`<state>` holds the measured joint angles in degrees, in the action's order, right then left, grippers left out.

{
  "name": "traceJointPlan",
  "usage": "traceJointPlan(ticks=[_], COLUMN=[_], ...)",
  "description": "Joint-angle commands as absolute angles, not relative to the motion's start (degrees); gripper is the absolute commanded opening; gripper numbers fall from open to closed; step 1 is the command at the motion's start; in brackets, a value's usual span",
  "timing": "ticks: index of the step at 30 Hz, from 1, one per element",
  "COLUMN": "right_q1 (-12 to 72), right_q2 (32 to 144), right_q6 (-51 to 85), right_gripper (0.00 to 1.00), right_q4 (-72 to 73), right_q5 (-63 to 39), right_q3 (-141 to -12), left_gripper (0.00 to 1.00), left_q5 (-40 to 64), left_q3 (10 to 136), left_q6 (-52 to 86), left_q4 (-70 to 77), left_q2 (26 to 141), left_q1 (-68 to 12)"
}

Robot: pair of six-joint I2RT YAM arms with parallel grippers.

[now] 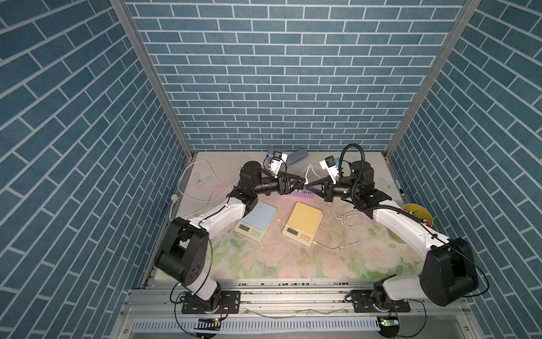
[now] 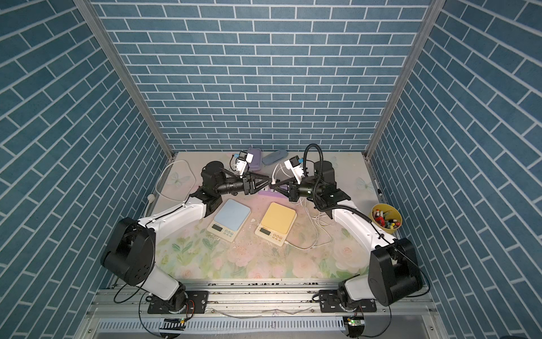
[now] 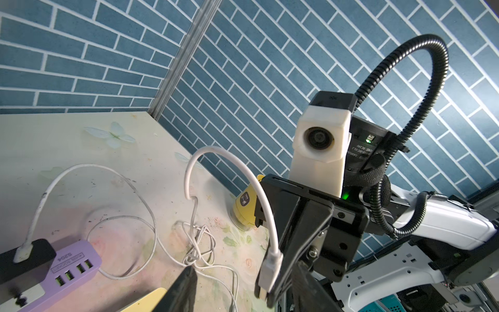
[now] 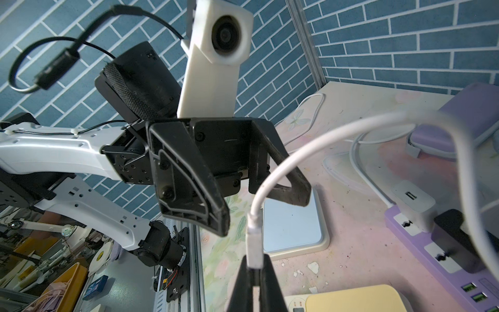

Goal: Charge the electronic scale
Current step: Pick up the charging cable from the center of the board.

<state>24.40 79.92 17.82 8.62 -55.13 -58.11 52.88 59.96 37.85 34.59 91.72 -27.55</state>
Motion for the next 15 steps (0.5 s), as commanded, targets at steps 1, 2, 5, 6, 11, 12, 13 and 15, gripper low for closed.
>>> traceJointPlan(ticks=[1, 2, 5, 6, 11, 12, 13, 15], right_q1=[24.78, 24.79, 24.96, 25.00, 25.31, 25.31, 25.41, 25.40], right_q2=[78.93, 78.98, 79.28, 79.36, 79.89, 79.98, 80.15, 80.42], right_q6=[18.19, 18.26, 18.74, 19.01, 19.16, 19.16, 19.08, 18.82], right_gripper=[0.00, 0.00, 0.00, 0.00, 0.00, 0.00, 0.00, 0.00], right_q4=[10.99, 10.98, 11.27, 11.59, 11.78, 11.75, 11.68, 11.17], right_q5=[-57.12, -57.26, -57.86, -58.00, -58.50, -58.53, -58.62, -58.63], right_q3=[-57.80, -57.87, -58.08, -58.13, -58.18, -58.18, -58.19, -58.28], left_gripper=[0.54, 0.53, 0.45, 0.41, 0.23, 0.20, 0.16, 0.08], left_q5=[56.44, 56.64, 57.80, 58.10, 59.18, 59.39, 59.56, 59.90], left_q3=[59.93, 60.07, 60.37, 60.47, 61.25, 61.42, 61.64, 61.94], left_q6=[39.99, 40.07, 40.69, 41.07, 41.80, 41.84, 41.80, 41.72], left_q4=[38.75, 38.76, 39.59, 40.01, 41.04, 40.92, 40.80, 40.49], left_q2=[92.81, 93.11, 93.89, 94.19, 95.11, 95.25, 95.35, 95.50], left_q1=[-27.47, -27.58, -27.77, -27.83, -28.30, -28.37, -28.48, -28.59])
